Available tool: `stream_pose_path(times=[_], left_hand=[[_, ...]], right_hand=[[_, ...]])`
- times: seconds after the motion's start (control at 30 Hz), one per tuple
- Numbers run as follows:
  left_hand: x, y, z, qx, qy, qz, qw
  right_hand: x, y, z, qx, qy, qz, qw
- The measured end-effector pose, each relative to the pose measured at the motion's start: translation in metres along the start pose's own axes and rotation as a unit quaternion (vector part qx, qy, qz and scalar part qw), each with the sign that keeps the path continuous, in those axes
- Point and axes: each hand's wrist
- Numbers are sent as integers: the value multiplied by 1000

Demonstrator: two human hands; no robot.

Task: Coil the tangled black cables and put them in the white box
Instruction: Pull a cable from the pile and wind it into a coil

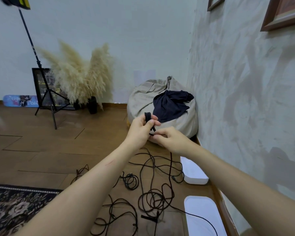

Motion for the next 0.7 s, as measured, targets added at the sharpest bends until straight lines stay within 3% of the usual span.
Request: stream_pose_path(times=[0.13,0.3,0.4,0.53,0.7], left_hand=[[-12,2,-2,-58,-183,28,981],[-7,6,13,-181,-104,-38,977],[-8,9,15,-224,-82,-66,969],[-8,13,15,-262,-97,-51,959],[-7,16,17,-247,-118,-27,961]], right_hand=[[4,4,-29,-7,10,-20,1000],[24,8,-45,95,90,-60,990],[29,10,-44,116,99,-54,987],[25,11,-46,137,78,-61,986],[33,9,-47,143,7,-33,989]])
Point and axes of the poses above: each hand's wrist, its own y-axis away from the middle knuckle, its own z-axis out of the palm, x = y × z, and after that the axes turned 10 degrees about y, right-handed
